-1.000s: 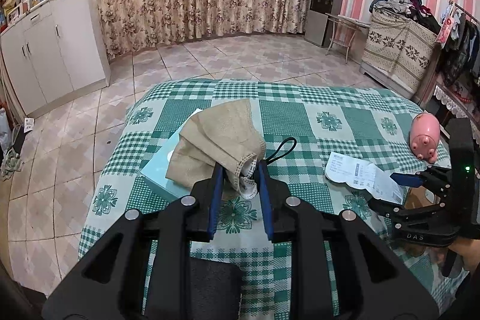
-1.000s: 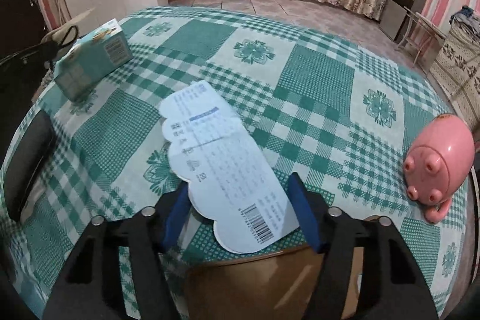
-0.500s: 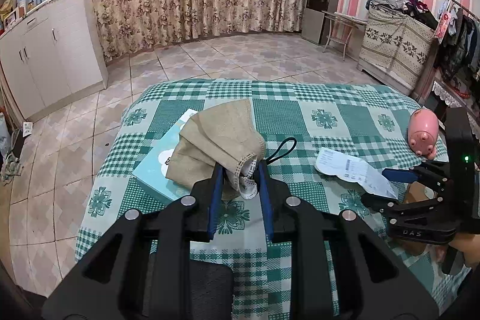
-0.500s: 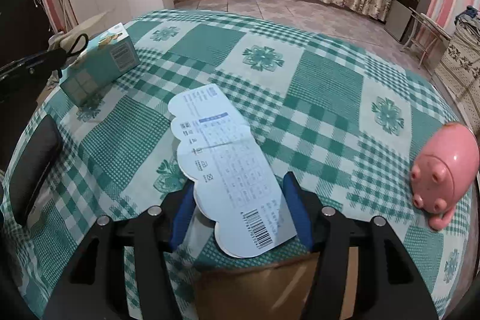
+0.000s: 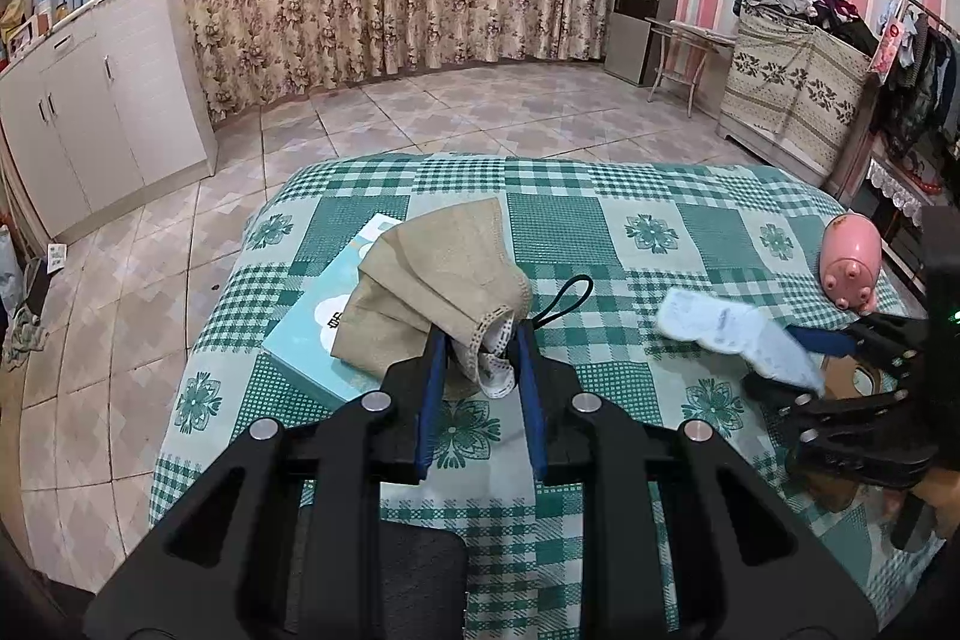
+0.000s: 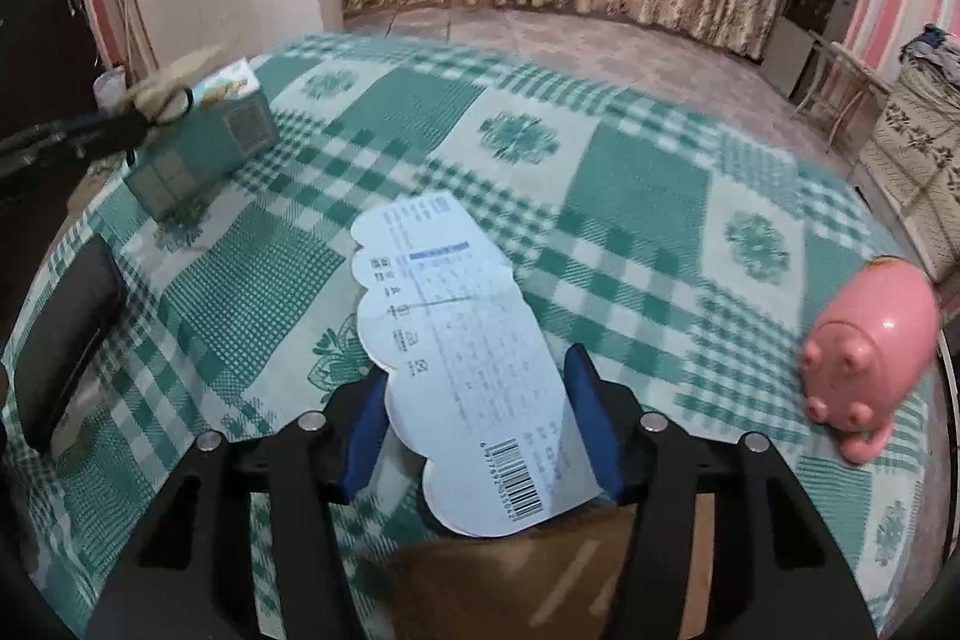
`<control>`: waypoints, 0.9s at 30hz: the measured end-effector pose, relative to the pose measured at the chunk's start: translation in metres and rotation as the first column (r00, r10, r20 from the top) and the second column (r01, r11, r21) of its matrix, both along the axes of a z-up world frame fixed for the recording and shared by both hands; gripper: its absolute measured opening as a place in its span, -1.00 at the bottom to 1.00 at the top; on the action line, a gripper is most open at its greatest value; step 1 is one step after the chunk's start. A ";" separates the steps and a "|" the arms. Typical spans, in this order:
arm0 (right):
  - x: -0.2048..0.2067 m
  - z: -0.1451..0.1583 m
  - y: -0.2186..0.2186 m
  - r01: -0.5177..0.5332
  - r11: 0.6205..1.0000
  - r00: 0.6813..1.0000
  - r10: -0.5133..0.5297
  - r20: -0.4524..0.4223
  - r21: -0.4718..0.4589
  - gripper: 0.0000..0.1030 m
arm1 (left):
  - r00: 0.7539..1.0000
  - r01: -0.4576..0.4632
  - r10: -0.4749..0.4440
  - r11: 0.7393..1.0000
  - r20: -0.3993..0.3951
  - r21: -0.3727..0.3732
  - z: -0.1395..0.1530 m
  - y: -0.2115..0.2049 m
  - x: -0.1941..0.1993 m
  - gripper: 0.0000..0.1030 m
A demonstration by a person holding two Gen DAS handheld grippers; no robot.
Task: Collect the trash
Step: 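Carry the beige mask and white receipt over the blue basket with both tools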
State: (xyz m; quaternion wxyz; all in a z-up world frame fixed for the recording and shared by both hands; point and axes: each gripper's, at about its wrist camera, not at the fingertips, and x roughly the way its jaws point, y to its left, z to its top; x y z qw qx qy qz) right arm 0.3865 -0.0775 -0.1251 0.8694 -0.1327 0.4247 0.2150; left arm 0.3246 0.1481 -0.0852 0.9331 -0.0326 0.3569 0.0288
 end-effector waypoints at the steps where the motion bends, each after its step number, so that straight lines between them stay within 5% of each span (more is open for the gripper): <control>1: -0.005 0.006 -0.005 0.010 1.000 1.000 -0.010 0.019 0.001 0.08 | 1.000 0.002 -0.002 1.000 0.000 0.003 0.000 -0.001 0.000 -0.58; 8: -0.045 0.043 -0.051 0.099 0.995 0.989 -0.099 0.109 0.006 0.08 | 0.998 0.063 -0.063 0.998 0.002 0.022 0.004 -0.024 -0.002 -0.58; 15: -0.104 0.062 -0.146 0.299 0.954 0.941 -0.299 0.157 0.023 0.08 | 0.979 0.200 -0.201 0.979 0.020 0.041 0.019 -0.098 -0.014 -0.58; 22: -0.175 0.073 -0.260 0.525 0.850 0.829 -0.523 0.198 0.045 0.08 | 0.926 0.368 -0.371 0.929 0.076 0.042 0.035 -0.215 -0.039 -0.58; 27: -0.223 0.072 -0.334 0.663 0.747 0.723 -0.656 0.218 0.048 0.08 | 0.856 0.507 -0.508 0.861 0.099 0.031 0.035 -0.311 -0.066 -0.58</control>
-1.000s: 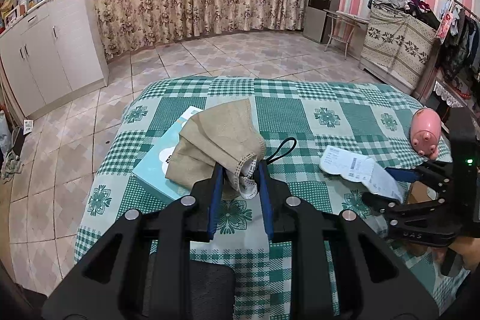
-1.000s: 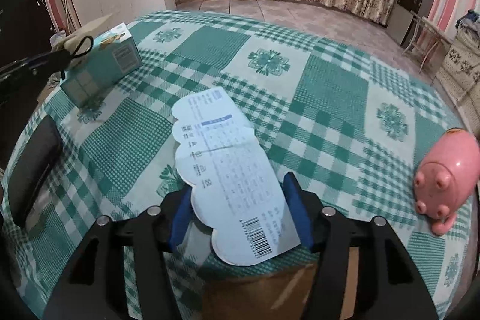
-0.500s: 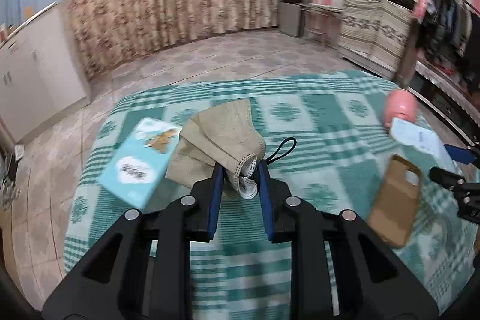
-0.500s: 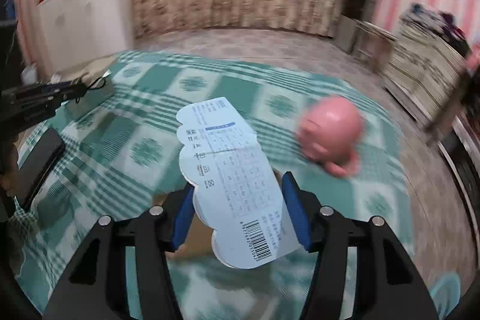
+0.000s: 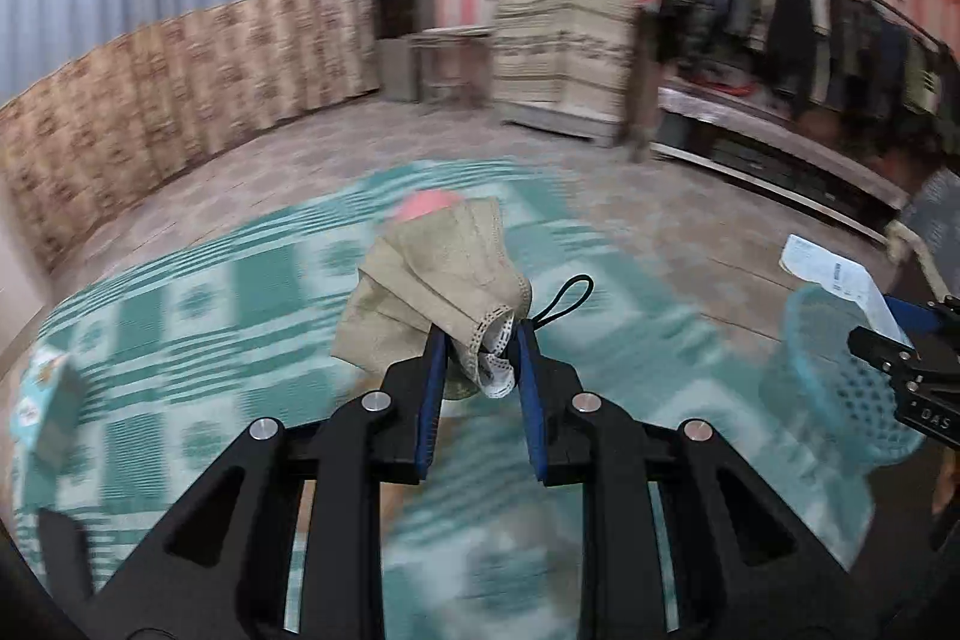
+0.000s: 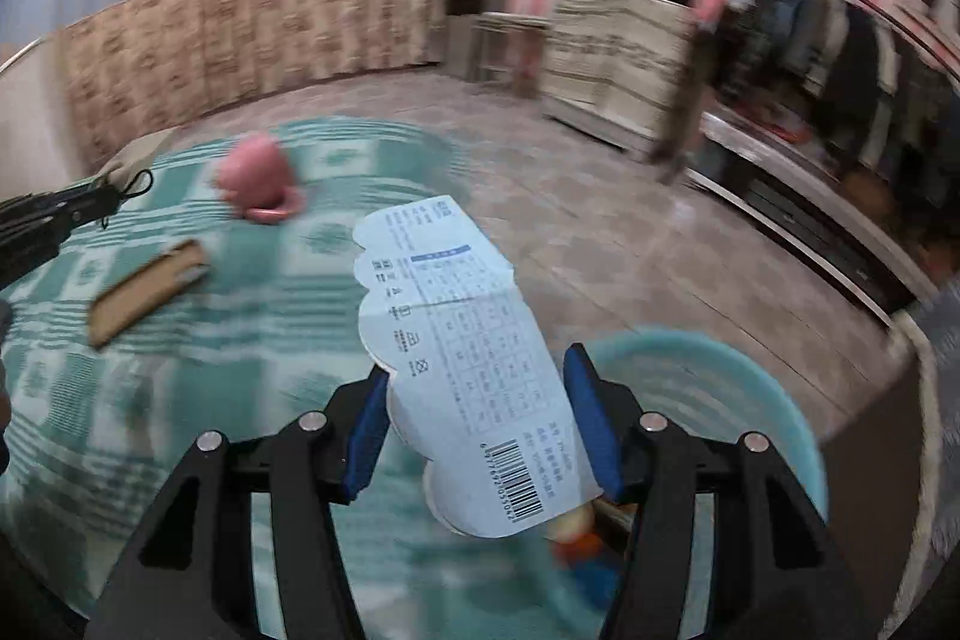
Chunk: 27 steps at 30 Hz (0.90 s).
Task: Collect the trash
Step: 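Carry the beige mask and white receipt over the blue basket with both tools, then open the left tool to drop the mask while the right tool drops the receipt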
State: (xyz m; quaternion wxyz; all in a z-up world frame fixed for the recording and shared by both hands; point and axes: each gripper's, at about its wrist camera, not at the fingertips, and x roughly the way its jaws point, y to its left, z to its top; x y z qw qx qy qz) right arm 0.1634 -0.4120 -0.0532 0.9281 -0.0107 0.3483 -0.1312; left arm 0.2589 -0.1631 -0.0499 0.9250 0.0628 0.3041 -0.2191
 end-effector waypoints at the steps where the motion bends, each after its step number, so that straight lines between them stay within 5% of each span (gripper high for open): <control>1: -0.011 -0.002 -0.018 0.050 0.999 0.999 -0.050 0.000 -0.006 0.08 | 1.000 0.030 -0.030 1.000 -0.001 -0.006 -0.002 -0.016 -0.006 -0.58; 5: -0.048 -0.011 -0.077 0.199 0.980 0.980 -0.199 0.002 0.006 0.08 | 0.985 0.168 -0.170 0.984 -0.024 -0.061 -0.006 -0.089 -0.028 -0.58; 12: -0.092 -0.029 -0.140 0.309 0.949 0.951 -0.310 -0.001 0.057 0.08 | 0.944 0.330 -0.330 0.944 0.008 0.005 -0.019 -0.192 -0.064 -0.58; 19: -0.104 -0.049 -0.168 0.377 0.922 0.926 -0.376 -0.034 0.082 0.08 | 0.906 0.424 -0.423 0.905 -0.012 0.033 -0.030 -0.251 -0.080 -0.57; 22: -0.107 -0.055 -0.176 0.393 0.914 0.920 -0.391 -0.040 0.101 0.08 | 0.895 0.446 -0.445 0.895 -0.041 0.021 -0.035 -0.265 -0.078 -0.41; 24: -0.107 -0.057 -0.179 0.395 0.913 0.919 -0.393 -0.041 0.104 0.08 | 0.898 0.439 -0.437 0.898 -0.047 0.034 -0.037 -0.270 -0.073 0.13; 27: -0.108 -0.058 -0.179 0.391 0.913 0.920 -0.389 -0.041 0.111 0.08 | 0.906 0.423 -0.422 0.906 -0.030 0.032 -0.036 -0.271 -0.066 0.45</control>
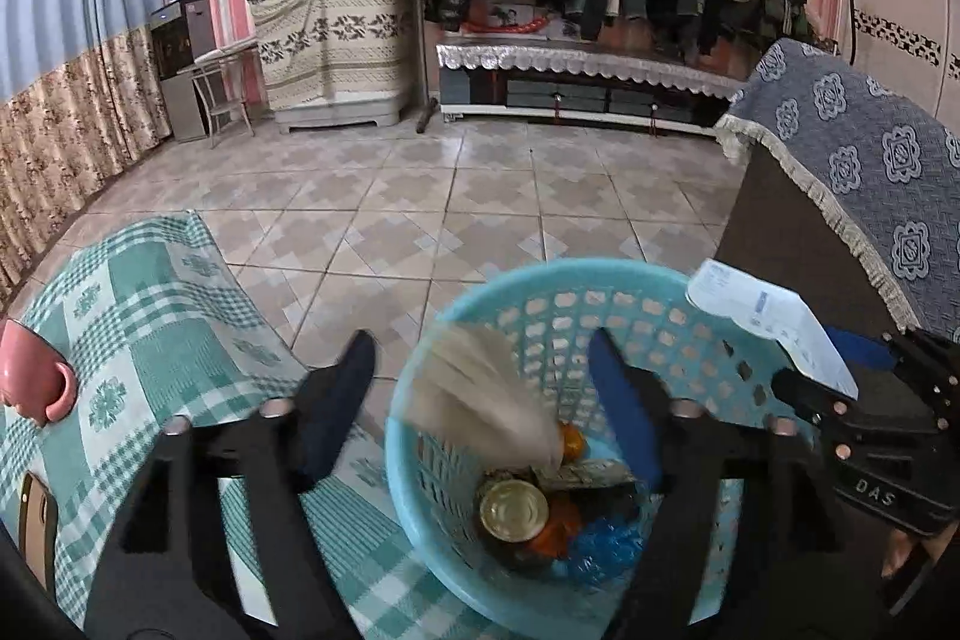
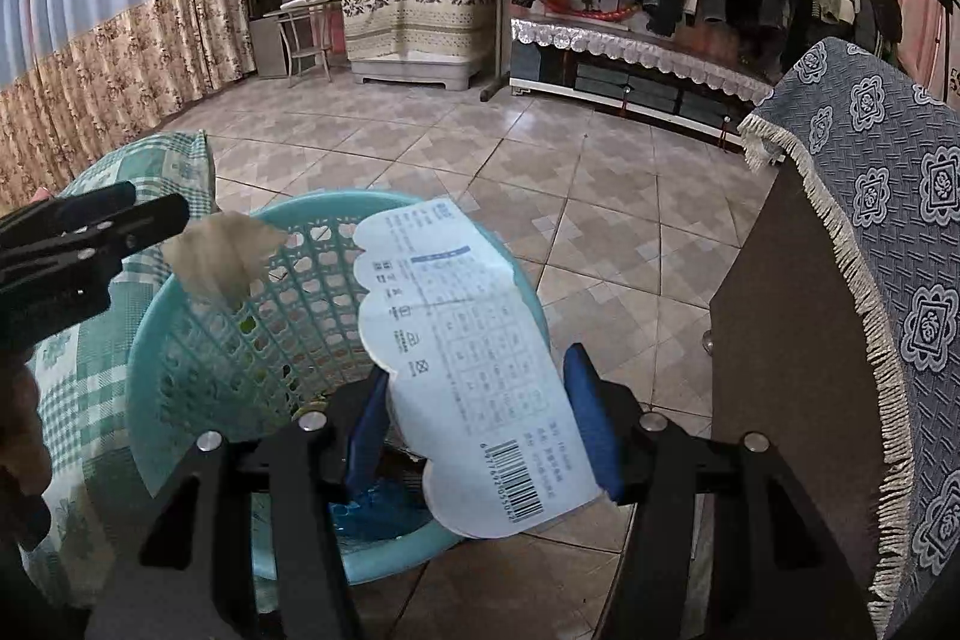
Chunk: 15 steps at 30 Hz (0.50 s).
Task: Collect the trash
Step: 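Open the left tool to drop the mask while the right tool drops the receipt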
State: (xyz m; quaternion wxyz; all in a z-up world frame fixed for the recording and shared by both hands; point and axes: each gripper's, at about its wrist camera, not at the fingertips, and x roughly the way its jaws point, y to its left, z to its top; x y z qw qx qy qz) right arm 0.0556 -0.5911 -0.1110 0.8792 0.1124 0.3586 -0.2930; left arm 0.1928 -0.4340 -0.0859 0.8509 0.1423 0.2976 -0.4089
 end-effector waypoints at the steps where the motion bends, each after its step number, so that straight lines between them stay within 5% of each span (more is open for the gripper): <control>1: 0.000 0.000 0.001 -0.002 1.000 1.000 0.002 0.002 0.002 0.08 | 1.000 -0.007 0.007 1.000 0.001 -0.002 0.002 0.002 0.003 0.46; 5: 0.005 -0.001 0.005 -0.015 1.000 1.000 0.015 0.003 0.008 0.08 | 0.997 -0.077 0.078 0.996 0.018 -0.036 0.014 0.018 0.014 0.72; 15: 0.054 -0.017 0.022 -0.081 0.994 0.996 0.084 -0.033 0.075 0.09 | 0.959 -0.253 0.263 0.963 0.105 -0.094 0.054 0.100 0.016 0.89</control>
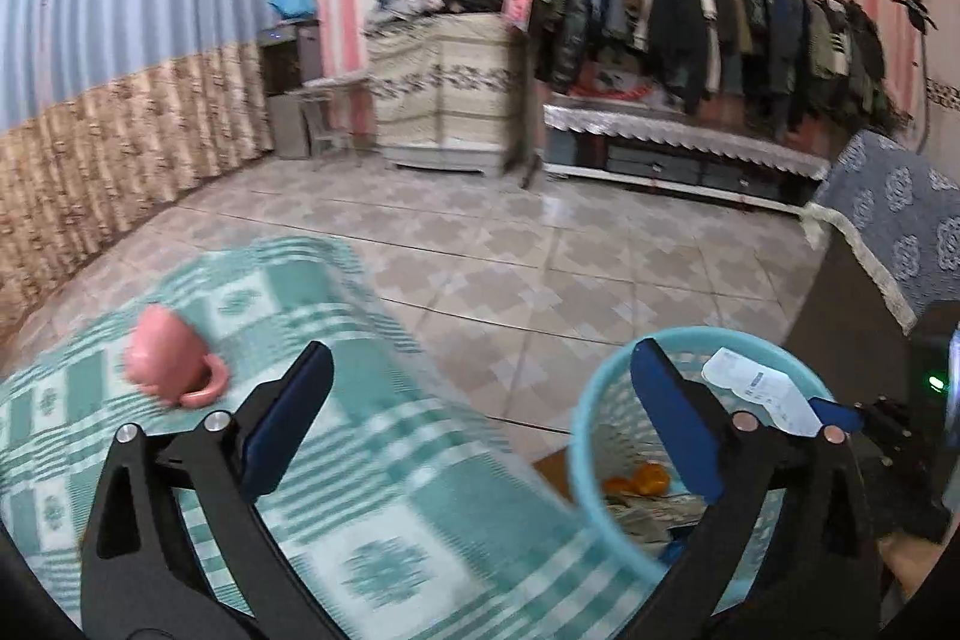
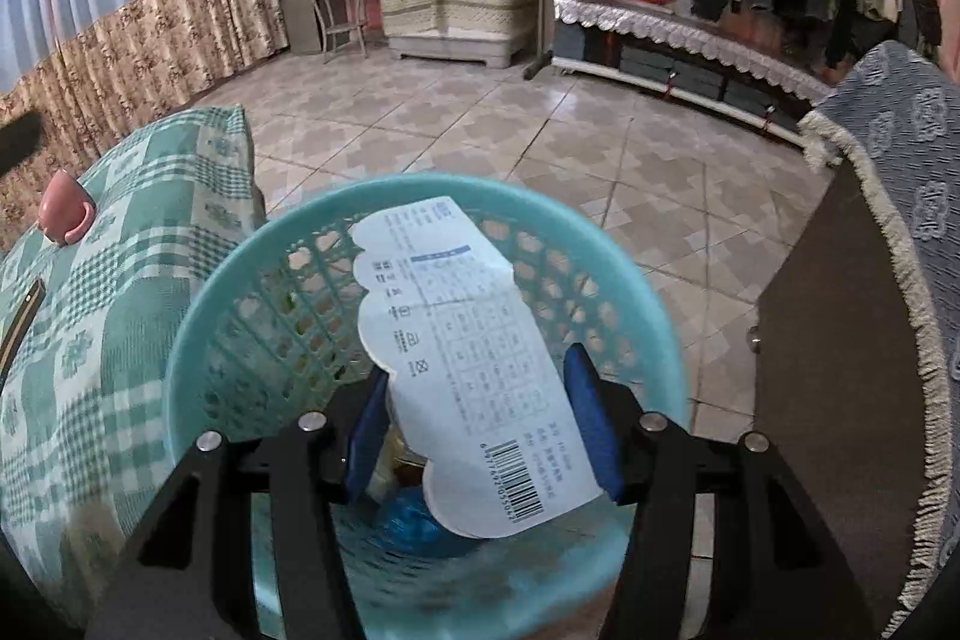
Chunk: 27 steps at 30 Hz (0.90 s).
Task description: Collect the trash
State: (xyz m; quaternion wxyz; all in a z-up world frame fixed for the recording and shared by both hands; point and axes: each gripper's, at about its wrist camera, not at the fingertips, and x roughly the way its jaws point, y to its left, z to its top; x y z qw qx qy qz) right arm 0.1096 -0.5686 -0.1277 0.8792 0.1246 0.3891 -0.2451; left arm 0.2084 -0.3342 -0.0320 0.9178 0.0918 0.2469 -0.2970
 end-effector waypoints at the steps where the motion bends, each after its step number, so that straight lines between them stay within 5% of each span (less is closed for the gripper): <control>1: 0.007 -0.003 0.000 -0.002 1.000 1.000 0.002 -0.003 0.013 0.09 | 1.000 -0.023 0.023 1.000 0.011 0.002 0.004 0.013 -0.003 0.89; 2: 0.012 -0.005 0.000 0.001 1.000 1.000 -0.001 -0.001 0.024 0.17 | 0.999 -0.038 0.038 0.999 0.015 0.001 0.007 0.021 -0.004 0.89; 3: 0.016 -0.007 0.000 0.001 0.999 1.000 -0.001 0.005 0.036 0.51 | 0.998 -0.061 0.061 0.998 0.015 -0.006 0.010 0.034 -0.007 0.89; 5: 0.021 -0.008 0.001 0.013 1.000 1.000 -0.014 0.016 0.022 0.69 | 0.996 -0.086 0.086 0.996 0.012 -0.017 0.016 0.054 -0.011 0.89; 15: -0.019 0.014 0.044 -0.005 1.000 0.996 0.005 0.093 -0.006 0.92 | 0.969 -0.236 0.238 0.971 0.071 -0.037 0.036 0.155 -0.064 0.90; 20: -0.048 0.058 0.111 -0.083 0.993 0.970 0.101 0.221 -0.087 0.92 | 0.950 -0.296 0.298 0.955 0.093 -0.033 0.041 0.195 -0.101 0.90; 27: -0.063 0.083 0.195 -0.198 0.973 0.929 0.226 0.293 -0.122 0.92 | 0.911 -0.397 0.402 0.915 0.089 -0.066 0.031 0.249 -0.145 0.90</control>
